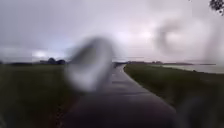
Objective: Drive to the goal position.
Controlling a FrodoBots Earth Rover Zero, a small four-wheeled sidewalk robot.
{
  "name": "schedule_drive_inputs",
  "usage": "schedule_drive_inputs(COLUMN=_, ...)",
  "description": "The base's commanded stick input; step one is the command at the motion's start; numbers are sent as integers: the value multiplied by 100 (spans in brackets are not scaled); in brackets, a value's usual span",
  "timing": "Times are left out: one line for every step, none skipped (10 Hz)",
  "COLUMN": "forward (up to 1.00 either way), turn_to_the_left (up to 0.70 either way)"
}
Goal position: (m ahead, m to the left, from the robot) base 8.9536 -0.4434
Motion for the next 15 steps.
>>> schedule_drive_inputs(forward=70, turn_to_the_left=0)
schedule_drive_inputs(forward=70, turn_to_the_left=0)
schedule_drive_inputs(forward=70, turn_to_the_left=0)
schedule_drive_inputs(forward=70, turn_to_the_left=0)
schedule_drive_inputs(forward=70, turn_to_the_left=0)
schedule_drive_inputs(forward=70, turn_to_the_left=0)
schedule_drive_inputs(forward=70, turn_to_the_left=0)
schedule_drive_inputs(forward=70, turn_to_the_left=0)
schedule_drive_inputs(forward=70, turn_to_the_left=0)
schedule_drive_inputs(forward=70, turn_to_the_left=0)
schedule_drive_inputs(forward=70, turn_to_the_left=0)
schedule_drive_inputs(forward=70, turn_to_the_left=0)
schedule_drive_inputs(forward=70, turn_to_the_left=0)
schedule_drive_inputs(forward=70, turn_to_the_left=0)
schedule_drive_inputs(forward=70, turn_to_the_left=0)
